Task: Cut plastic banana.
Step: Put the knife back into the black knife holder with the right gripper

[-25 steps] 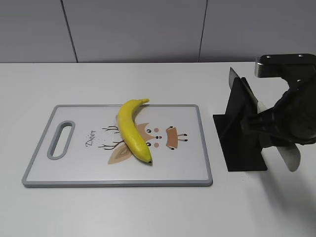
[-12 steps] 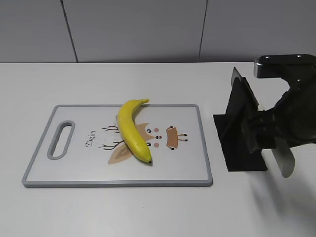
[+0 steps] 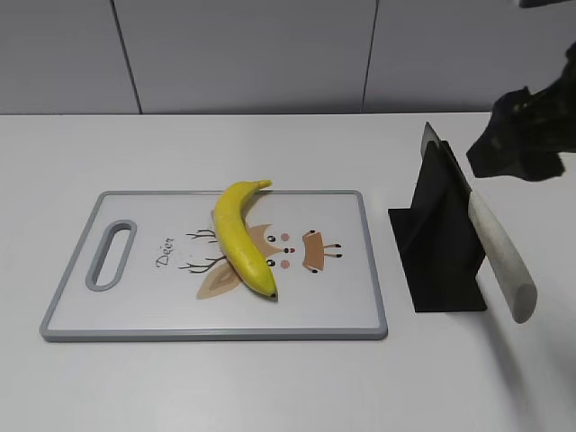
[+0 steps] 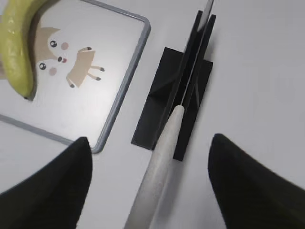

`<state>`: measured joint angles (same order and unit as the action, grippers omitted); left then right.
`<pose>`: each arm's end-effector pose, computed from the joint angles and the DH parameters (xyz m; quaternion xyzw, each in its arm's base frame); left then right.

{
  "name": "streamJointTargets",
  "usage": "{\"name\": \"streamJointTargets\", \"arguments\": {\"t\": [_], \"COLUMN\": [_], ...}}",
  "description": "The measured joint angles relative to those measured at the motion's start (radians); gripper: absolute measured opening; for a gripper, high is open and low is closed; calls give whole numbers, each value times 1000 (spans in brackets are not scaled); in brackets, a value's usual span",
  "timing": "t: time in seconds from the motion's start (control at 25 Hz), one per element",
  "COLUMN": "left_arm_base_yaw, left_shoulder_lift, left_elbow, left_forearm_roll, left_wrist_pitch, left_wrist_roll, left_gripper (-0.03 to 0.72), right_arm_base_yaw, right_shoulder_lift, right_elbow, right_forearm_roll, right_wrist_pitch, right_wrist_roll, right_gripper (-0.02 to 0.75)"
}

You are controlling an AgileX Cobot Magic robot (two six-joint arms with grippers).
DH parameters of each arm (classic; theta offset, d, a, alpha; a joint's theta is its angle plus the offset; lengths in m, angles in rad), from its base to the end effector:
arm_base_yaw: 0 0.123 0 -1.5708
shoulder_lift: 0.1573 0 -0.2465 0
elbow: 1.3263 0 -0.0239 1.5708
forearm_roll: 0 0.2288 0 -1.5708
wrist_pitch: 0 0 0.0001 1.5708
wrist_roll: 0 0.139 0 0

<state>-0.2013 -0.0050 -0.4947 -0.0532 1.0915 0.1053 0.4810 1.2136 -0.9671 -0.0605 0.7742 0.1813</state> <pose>0.0527 -0.0175 0.2399 0.1329 0.8506 -0.0509 0.5062 0.2362 0.1167 0.2403 -0.1555 0.9365 0.0764 0.3049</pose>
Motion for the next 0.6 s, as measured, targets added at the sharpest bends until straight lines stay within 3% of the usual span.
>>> {"name": "streamJointTargets", "arguments": {"t": [0.28, 0.6], "left_arm_base_yaw": [0, 0], "left_shoulder_lift": [0, 0], "left_elbow": [0, 0], "left_forearm_roll": [0, 0], "left_wrist_pitch": [0, 0], "left_wrist_roll": [0, 0], "left_gripper": [509, 509], "right_arm_base_yaw": [0, 0], "right_shoulder_lift": [-132, -401], "right_elbow": [46, 241], "right_forearm_roll": [132, 187], "right_wrist_pitch": [187, 194], "right_wrist_roll": [-384, -478], "right_gripper": [587, 587]}}
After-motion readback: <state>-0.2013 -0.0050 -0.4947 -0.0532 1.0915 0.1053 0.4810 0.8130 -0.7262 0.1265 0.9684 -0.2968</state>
